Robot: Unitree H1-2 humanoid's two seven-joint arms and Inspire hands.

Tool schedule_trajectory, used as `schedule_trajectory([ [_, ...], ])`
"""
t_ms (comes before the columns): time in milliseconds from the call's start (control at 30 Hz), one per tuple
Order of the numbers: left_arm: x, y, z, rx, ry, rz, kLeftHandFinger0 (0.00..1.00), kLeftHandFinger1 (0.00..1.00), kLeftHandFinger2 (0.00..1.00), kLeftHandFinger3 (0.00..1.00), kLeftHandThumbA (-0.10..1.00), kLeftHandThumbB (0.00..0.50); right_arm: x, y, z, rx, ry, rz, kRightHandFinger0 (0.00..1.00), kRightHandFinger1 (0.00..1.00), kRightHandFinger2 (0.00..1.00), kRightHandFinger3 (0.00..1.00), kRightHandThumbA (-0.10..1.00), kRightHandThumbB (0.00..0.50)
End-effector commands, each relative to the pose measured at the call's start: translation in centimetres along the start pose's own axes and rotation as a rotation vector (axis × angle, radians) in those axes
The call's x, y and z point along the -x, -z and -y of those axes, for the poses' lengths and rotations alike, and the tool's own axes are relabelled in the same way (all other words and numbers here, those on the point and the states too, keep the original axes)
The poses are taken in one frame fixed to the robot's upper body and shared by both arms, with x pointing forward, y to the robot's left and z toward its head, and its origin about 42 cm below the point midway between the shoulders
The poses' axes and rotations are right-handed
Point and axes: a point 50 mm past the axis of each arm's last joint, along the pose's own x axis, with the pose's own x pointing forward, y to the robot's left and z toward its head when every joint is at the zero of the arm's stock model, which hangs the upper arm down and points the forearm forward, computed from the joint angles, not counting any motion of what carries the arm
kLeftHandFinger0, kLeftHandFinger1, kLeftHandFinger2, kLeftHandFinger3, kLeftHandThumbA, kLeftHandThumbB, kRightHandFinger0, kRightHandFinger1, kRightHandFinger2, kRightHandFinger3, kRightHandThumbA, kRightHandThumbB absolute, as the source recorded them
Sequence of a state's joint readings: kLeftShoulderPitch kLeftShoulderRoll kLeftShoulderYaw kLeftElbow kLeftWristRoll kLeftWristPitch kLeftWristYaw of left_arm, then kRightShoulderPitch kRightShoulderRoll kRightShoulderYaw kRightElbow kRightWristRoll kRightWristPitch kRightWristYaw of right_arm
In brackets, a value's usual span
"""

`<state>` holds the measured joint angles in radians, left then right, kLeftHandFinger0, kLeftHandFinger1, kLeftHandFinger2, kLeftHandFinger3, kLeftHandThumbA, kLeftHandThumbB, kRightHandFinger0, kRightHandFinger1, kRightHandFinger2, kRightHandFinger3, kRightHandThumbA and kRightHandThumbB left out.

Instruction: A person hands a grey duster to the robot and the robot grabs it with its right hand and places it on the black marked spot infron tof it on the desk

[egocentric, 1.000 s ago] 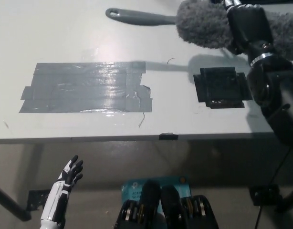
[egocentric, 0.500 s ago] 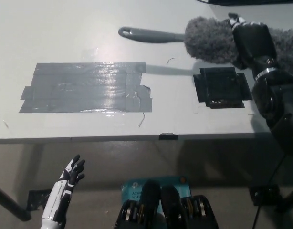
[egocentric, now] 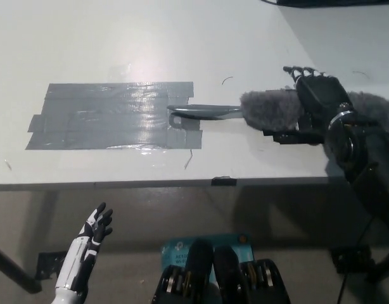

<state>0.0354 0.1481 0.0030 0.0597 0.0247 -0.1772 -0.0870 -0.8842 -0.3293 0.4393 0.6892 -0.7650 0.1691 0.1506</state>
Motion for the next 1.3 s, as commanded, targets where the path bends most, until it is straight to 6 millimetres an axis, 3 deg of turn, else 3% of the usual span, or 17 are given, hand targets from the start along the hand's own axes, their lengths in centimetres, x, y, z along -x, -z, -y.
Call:
schedule_trajectory([
  [0, -0.9, -1.6, -0.5, -0.017, 0.015, 0.067, 0.98, 1.00, 1.00, 1.00, 0.93, 0.133, 0.6, 0.1, 6.7, -0.105, -0.105, 0.000, 1.00, 1.00, 1.00, 1.00, 0.79, 0.500],
  [167, -0.9, -1.6, -0.4, -0.013, 0.018, 0.072, 0.99, 1.00, 1.00, 1.00, 0.93, 0.132, 2.9, -0.3, 12.1, -0.113, -0.093, 0.049, 1.00, 1.00, 1.00, 1.00, 0.73, 0.500],
  [233, -0.9, -1.6, -0.4, -0.013, 0.019, 0.072, 0.99, 1.00, 1.00, 1.00, 0.93, 0.136, 3.7, -0.3, 13.3, -0.127, -0.101, 0.063, 1.00, 1.00, 1.00, 1.00, 0.74, 0.500],
  [300, -0.9, -1.6, -0.6, -0.018, 0.017, 0.073, 1.00, 1.00, 1.00, 1.00, 0.93, 0.137, 5.0, -0.2, 15.9, -0.167, -0.134, 0.110, 1.00, 1.00, 1.00, 1.00, 0.72, 0.500],
  [333, -1.0, -1.7, -0.6, -0.022, 0.016, 0.071, 1.00, 1.00, 1.00, 1.00, 0.93, 0.135, 6.3, -0.1, 18.4, -0.173, -0.162, 0.160, 1.00, 1.00, 1.00, 1.00, 0.72, 0.500],
  [400, -1.1, -1.8, -0.7, -0.019, 0.014, 0.074, 0.99, 1.00, 1.00, 1.00, 0.91, 0.137, 8.4, -0.2, 21.9, -0.273, -0.235, 0.250, 1.00, 1.00, 1.00, 1.00, 0.57, 0.500],
  [500, -1.3, -2.1, -0.9, -0.021, 0.013, 0.078, 0.99, 1.00, 1.00, 1.00, 0.91, 0.135, 10.7, 0.0, 25.6, -0.328, -0.294, 0.375, 1.00, 1.00, 1.00, 1.00, 0.54, 0.500],
  [567, -1.3, -2.0, -0.9, -0.020, 0.014, 0.076, 1.00, 1.00, 1.00, 1.00, 0.90, 0.135, 12.8, 0.4, 28.0, -0.334, -0.283, 0.449, 1.00, 1.00, 1.00, 1.00, 0.57, 0.500],
  [600, -1.2, -1.9, -1.0, -0.022, 0.017, 0.079, 1.00, 1.00, 1.00, 1.00, 0.91, 0.132, 15.0, 1.0, 30.0, -0.350, -0.274, 0.528, 1.00, 1.00, 1.00, 1.00, 0.64, 0.500],
  [733, -1.1, -1.7, -0.9, -0.022, 0.020, 0.080, 0.99, 1.00, 1.00, 1.00, 0.91, 0.128, 18.1, 1.9, 31.4, -0.397, -0.218, 0.653, 1.00, 1.00, 1.00, 1.00, 0.76, 0.500],
  [833, -1.2, -1.7, -0.8, -0.019, 0.022, 0.075, 0.99, 1.00, 1.00, 1.00, 0.90, 0.132, 20.9, 2.1, 31.1, -0.447, -0.084, 0.757, 1.00, 1.00, 1.00, 1.00, 0.88, 0.500],
  [900, -1.4, -1.9, -0.8, -0.017, 0.022, 0.077, 0.99, 1.00, 1.00, 1.00, 0.90, 0.133, 23.3, 1.6, 29.7, -0.466, 0.048, 0.811, 1.00, 1.00, 1.00, 1.00, 1.00, 0.488],
  [967, -1.5, -1.9, -0.8, -0.017, 0.020, 0.076, 0.99, 1.00, 1.00, 1.00, 0.89, 0.134, 24.6, 0.9, 28.6, -0.468, 0.106, 0.845, 1.00, 1.00, 1.00, 1.00, 1.00, 0.464],
  [1100, -1.2, -1.8, -0.5, -0.006, 0.022, 0.068, 0.99, 1.00, 1.00, 1.00, 0.89, 0.150, 29.8, -1.0, 20.3, -0.479, 0.284, 0.882, 1.00, 1.00, 1.00, 1.00, 1.00, 0.397],
  [1133, -1.1, -1.8, -0.5, -0.005, 0.023, 0.065, 0.99, 1.00, 1.00, 1.00, 0.89, 0.151, 30.0, -1.1, 19.7, -0.488, 0.288, 0.883, 1.00, 1.00, 1.00, 1.00, 1.00, 0.396],
  [1167, -0.7, -1.4, -0.3, 0.004, 0.029, 0.060, 1.00, 1.00, 1.00, 1.00, 0.90, 0.166, 30.9, -1.2, 16.4, -0.538, 0.312, 0.853, 1.00, 1.00, 1.00, 1.00, 1.00, 0.375],
  [1267, -0.3, -1.1, -0.3, 0.006, 0.036, 0.058, 1.00, 1.00, 1.00, 1.00, 0.92, 0.170, 31.6, -1.7, 10.6, -0.705, 0.316, 0.770, 1.00, 1.00, 1.00, 1.00, 1.00, 0.340],
])
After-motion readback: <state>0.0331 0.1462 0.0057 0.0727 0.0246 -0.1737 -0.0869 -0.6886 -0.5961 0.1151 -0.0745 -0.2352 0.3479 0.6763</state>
